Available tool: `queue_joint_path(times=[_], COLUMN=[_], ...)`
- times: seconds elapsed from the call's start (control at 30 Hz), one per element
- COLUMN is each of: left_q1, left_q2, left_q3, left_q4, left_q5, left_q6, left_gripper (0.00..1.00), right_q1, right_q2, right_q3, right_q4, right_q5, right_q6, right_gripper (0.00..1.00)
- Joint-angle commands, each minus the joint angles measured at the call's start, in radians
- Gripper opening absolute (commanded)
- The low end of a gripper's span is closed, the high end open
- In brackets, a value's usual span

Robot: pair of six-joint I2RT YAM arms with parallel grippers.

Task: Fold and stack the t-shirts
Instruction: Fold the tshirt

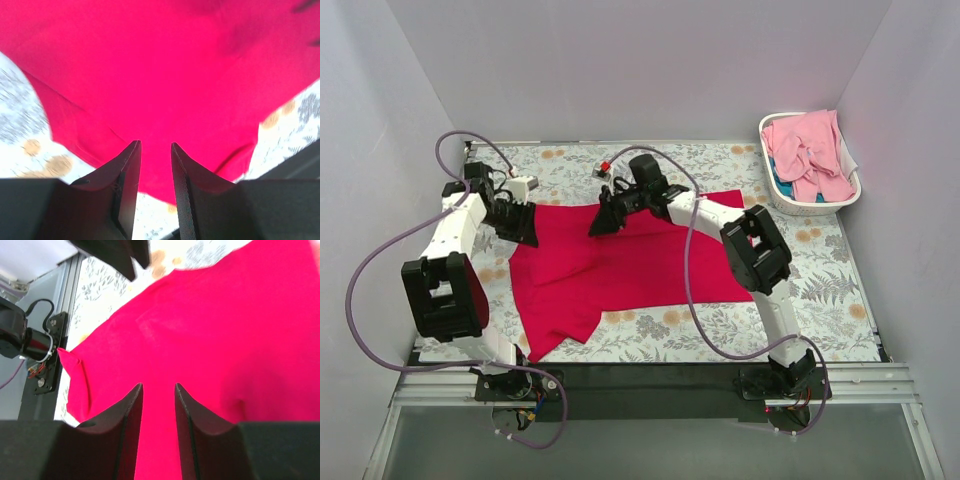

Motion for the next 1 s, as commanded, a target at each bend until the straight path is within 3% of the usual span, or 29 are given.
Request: queue_joint_path(times=[0.0, 0.07, 0.17, 0.37, 0.5, 0.97], left_q1=[0.004, 0.003, 0.003, 0.003, 0.003, 0.011], left_q2=[0.046, 0.092, 0.170, 0.302, 0.376, 0.612], left_q3=[0.079, 0.102, 0.150, 0.239, 0.254, 0.383], left_q4=[0.070, 0.130, 0.230, 0.328, 0.388, 0.403], left_q5=[0.034, 0.030, -0.034, -0.104, -0.151, -0.370], left_q6=[-0.082, -0.129, -0.238, -0.386, -0.441, -0.495], left_gripper=[0.30, 0.30, 0.30, 0.31, 0.31, 0.31], right_q1=[-0.088, -0.160, -0.258, -0.428, -0.504, -0.591], right_q2=[-0.104, -0.109, -0.094, -0.066, -0.078, 0.110], right_q3=[-0.015, 0.003, 0.070, 0.150, 0.103, 0.163], right_q4=[-0.058, -0.137, -0.332, -0.555, -0.576, -0.621], right_q5=[-0.032, -0.007, 0.121, 0.396, 0.554, 0.741], right_q6=[-0.062, -0.073, -0.189, -0.317, -0.369, -0.383], right_gripper=[0.38, 0.36, 0.29, 0.24, 0.22, 0.19])
